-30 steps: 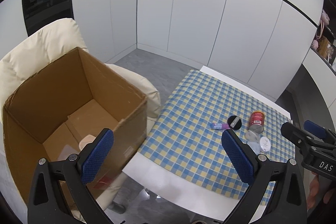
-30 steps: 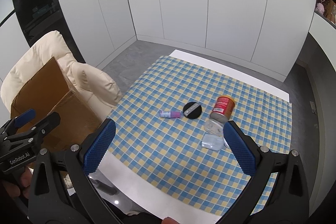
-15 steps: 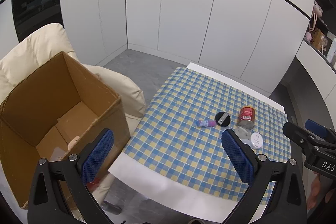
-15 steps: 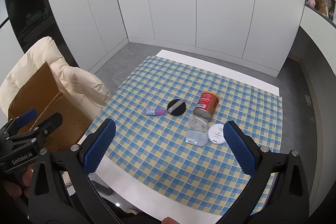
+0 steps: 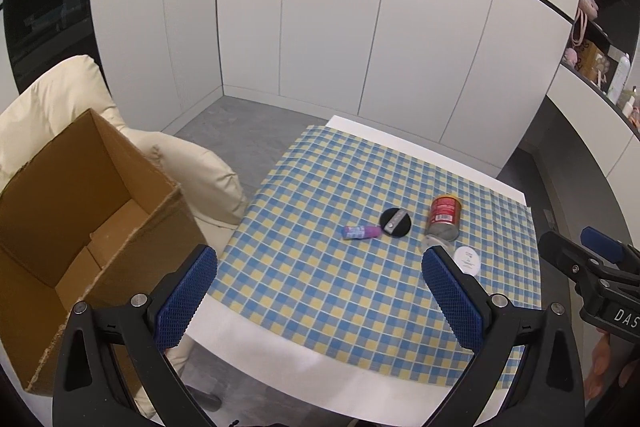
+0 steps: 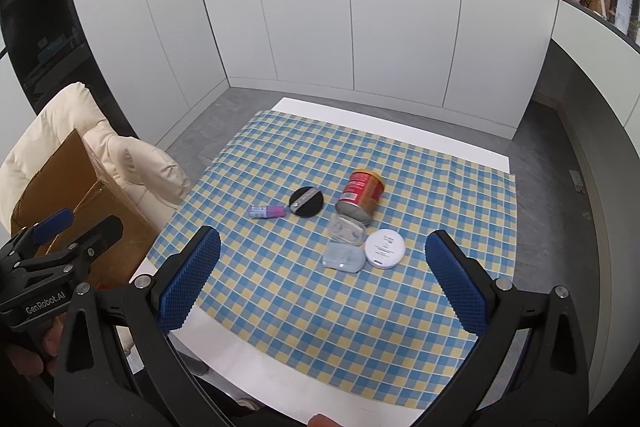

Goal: Organize objects
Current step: 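Move both open tools toward the items on the checkered table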

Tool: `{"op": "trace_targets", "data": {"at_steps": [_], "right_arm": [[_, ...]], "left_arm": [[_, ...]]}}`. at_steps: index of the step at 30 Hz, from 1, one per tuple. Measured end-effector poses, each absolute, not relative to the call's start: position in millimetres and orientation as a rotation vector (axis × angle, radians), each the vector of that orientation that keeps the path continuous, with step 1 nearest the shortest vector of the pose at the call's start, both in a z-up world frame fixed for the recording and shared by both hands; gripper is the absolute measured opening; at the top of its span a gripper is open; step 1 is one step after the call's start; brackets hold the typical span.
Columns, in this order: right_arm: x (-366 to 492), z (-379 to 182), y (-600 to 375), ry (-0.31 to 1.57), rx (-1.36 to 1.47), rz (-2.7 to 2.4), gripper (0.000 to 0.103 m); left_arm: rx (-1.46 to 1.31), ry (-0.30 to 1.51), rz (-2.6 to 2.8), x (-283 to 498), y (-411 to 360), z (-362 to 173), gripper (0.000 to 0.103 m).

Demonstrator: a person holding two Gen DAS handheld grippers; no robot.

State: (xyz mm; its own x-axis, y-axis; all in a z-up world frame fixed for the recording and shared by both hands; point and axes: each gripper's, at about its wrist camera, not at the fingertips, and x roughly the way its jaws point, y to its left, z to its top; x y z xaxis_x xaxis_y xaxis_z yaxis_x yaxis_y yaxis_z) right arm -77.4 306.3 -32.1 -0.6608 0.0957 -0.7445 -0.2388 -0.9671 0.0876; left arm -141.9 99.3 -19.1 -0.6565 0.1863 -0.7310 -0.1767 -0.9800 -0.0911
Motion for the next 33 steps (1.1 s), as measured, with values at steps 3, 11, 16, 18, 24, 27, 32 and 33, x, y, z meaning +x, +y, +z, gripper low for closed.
{"op": "trace_targets", "data": {"at_steps": [3,11,16,18,24,27,32,33], "right_arm": [[-73,-32,311,0.267,-1.187,2.686,0.103],[-60,-31,330,0.287,-1.172,2.658,0.103],[-51,-32,342,0.304,-1.162,2.636,0.103],[-47,-33,347,0.307,-1.16,2.628,0.103],[-37,-31,360,0.327,-1.137,2.612,0.103],[-32,-32,367,0.339,-1.141,2.6,0.103],[-24,-32,374,0.338,-1.136,2.59,0.103],[-23,-32,375,0.337,-1.135,2.588,0.103]], "left_arm": [[-1.183,-0.006,2.681,-140,108,-20,0.102],[-1.167,0.019,2.659,-136,129,-18,0.102],[-1.16,0.037,2.638,-133,142,-18,0.102],[-1.155,0.044,2.63,-131,147,-19,0.102],[-1.145,0.057,2.616,-128,162,-18,0.102],[-1.147,0.063,2.602,-126,170,-20,0.102],[-1.14,0.087,2.585,-122,183,-22,0.102],[-1.14,0.09,2.58,-122,185,-22,0.102]]}}
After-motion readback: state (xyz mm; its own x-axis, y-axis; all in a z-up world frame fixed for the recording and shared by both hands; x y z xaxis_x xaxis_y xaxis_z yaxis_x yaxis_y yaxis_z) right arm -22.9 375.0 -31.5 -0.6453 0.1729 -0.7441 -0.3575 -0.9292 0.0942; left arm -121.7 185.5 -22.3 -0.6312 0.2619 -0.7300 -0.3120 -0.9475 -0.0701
